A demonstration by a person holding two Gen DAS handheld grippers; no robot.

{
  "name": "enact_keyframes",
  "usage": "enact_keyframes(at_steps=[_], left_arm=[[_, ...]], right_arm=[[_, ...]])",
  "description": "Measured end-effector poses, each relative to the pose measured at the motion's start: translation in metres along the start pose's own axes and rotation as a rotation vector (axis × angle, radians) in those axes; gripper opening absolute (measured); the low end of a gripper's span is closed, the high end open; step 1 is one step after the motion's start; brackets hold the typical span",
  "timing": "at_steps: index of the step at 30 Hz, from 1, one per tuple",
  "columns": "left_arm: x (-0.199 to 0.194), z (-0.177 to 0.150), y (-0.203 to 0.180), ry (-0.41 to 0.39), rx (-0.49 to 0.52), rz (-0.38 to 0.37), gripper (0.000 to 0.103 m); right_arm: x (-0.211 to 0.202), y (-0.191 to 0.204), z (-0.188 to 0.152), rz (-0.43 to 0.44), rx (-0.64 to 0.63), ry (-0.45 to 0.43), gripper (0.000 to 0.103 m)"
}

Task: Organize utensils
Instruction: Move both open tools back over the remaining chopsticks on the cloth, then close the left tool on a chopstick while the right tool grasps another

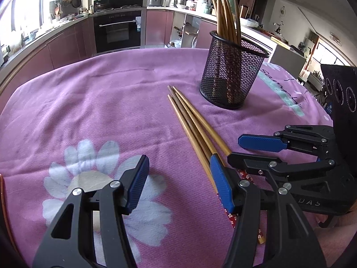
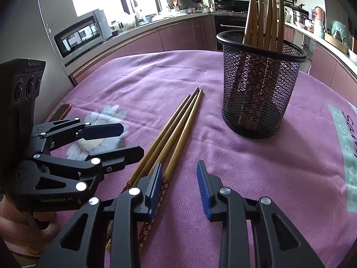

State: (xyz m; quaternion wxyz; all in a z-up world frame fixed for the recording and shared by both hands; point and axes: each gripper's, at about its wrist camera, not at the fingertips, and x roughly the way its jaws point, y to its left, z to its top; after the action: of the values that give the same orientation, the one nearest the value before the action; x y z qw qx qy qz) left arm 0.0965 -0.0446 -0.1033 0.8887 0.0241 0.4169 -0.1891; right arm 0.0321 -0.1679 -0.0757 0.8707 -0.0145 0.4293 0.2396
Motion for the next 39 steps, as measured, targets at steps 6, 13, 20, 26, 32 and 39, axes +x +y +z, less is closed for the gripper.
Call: enact_keyframes(at_steps=[6,13,20,26,32,39], left_arm=[[0.005,0.002,-0.002,0.013,0.006,0.010,0.057],[0.008,0.004,-0.002,0.021,0.012,0.024,0.053],[0.007,0.002,0.002,0.023,0.013,0.044,0.039],[0.008,0.004,0.003,0.027,0.013,0.054,0.038],[0.011,0.008,0.003,0.029,0.006,0.066,0.034],[0.017,0.015,0.006,0.035,-0.006,0.072,0.028]], right_arm=[[-0.001,-0.002,0.000,0.002,0.010,-0.001,0.026],[0.000,-0.003,0.000,0.006,0.016,-0.001,0.026],[-0.001,-0.004,0.000,0.005,0.016,-0.001,0.025],[0.000,-0.004,0.002,-0.009,0.011,0.003,0.022],[0.004,-0.003,0.007,-0.020,0.006,0.002,0.022],[0.015,-0.001,0.020,-0.037,-0.010,0.006,0.023]])
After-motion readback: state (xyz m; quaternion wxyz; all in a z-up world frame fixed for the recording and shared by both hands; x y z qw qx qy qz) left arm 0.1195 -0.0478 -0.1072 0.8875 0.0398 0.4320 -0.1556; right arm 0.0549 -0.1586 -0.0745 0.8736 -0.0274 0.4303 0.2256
